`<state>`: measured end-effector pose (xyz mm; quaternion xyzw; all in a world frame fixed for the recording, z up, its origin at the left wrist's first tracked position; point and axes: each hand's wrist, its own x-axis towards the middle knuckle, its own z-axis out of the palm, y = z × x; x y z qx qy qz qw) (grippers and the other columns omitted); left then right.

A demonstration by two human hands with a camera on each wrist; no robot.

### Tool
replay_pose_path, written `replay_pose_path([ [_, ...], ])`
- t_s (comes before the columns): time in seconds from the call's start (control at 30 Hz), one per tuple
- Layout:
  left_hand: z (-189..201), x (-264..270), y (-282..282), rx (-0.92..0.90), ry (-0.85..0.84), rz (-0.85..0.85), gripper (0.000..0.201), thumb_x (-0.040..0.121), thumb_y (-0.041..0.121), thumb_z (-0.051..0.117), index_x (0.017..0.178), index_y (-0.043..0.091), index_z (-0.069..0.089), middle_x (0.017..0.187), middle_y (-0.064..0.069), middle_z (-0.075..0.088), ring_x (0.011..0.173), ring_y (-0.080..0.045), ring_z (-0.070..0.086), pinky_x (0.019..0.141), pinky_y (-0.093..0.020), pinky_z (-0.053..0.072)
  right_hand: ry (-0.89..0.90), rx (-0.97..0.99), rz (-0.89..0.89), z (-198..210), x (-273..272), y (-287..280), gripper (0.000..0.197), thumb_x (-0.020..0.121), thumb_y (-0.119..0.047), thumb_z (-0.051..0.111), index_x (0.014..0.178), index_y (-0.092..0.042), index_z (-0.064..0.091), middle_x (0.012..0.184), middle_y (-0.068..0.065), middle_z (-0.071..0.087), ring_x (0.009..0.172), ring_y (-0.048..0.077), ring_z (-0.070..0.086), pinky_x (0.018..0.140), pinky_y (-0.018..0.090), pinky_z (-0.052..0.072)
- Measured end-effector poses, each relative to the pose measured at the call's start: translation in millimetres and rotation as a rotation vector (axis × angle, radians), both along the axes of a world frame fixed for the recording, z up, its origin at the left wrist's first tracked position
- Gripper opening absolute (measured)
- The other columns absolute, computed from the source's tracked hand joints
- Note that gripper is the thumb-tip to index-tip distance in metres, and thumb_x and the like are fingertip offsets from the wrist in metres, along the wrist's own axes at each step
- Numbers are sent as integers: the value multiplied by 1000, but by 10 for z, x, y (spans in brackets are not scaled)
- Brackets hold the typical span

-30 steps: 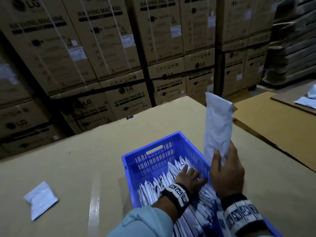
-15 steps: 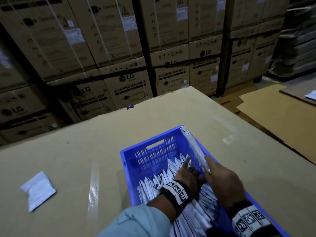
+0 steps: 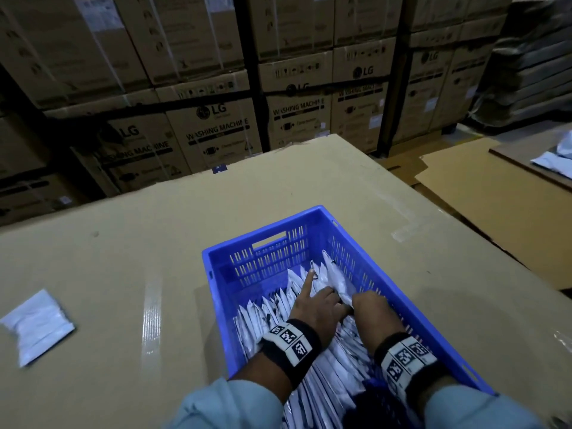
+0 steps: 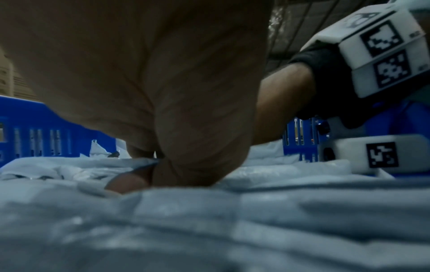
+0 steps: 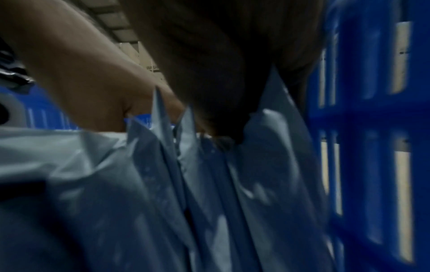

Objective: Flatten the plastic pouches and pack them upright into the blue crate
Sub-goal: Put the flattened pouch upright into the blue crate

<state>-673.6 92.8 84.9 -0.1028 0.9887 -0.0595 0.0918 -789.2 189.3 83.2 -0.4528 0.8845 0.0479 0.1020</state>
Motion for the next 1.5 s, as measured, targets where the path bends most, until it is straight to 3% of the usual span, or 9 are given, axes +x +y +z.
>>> replay_pose_path([
  [0.2,19,25,31,73,-17,64,72,80,7,64,146,18,38,146,-2,47,146,-20,35,119,-63,-17,0,126,24,-114,-14,-142,30,101,-4,45,125,-8,63,124,11,66,117,27,66,95,36,53],
  [0.3,30,-36,-60,98,-8,168,110,72,7,71,158,11,3,140,-1,54,133,-19,51,114,-57,-26,51,147,62,-132,12,-99,31,101,-6,44,131,-9,54,125,12,66,116,28,66,95,39,53],
  [0.37,72,-135,-105,99,-55,171,129,70,9,77,160,17,-15,133,-3,62,130,-24,53,116,-59,-25,23,124,56,-168,13,-42,36,100,-7,45,136,-9,45,128,14,63,117,30,65,97,41,51],
  [0.57,49,-376,-71,-30,-198,180,109,74,29,83,159,11,18,152,-10,37,141,-34,32,122,-64,-2,-315,28,-75,-227,-67,14,69,97,-9,49,157,-9,14,132,19,62,119,33,63,95,37,49],
  [0.87,61,-408,-109,-17,-284,253,114,76,30,84,163,18,12,168,-21,-8,154,-37,5,124,-60,4,-390,132,-94,-41,-29,-27,56,97,-5,42,151,-7,28,136,19,58,120,34,61,92,40,50],
  [1.0,41,-365,-136,-19,-234,273,118,72,29,87,162,20,12,169,-16,0,153,-35,12,122,-61,3,-143,90,-80,-7,165,1,50,102,-8,37,151,-7,29,138,15,58,121,32,62,97,43,51],
  [1.17,55,-332,-146,70,-171,306,101,80,38,79,160,23,20,168,-11,9,151,-32,16,121,-60,1,451,183,225,179,440,6,34,105,-16,33,125,-17,60,123,9,54,117,30,45,95,42,36],
  [1.37,281,-300,-43,115,-234,230,99,86,25,75,162,17,13,170,-11,9,153,-28,23,124,-58,3,258,149,81,164,252,-20,36,103,-11,40,122,-18,69,123,1,68,117,23,65,87,35,54],
  [1.5,734,3,-22,292,-8,269,80,90,6,61,160,25,26,166,-5,25,145,-29,39,121,-48,20,246,203,86,277,283,-52,36,103,-9,43,129,-14,66,130,4,66,122,26,63,92,40,54],
])
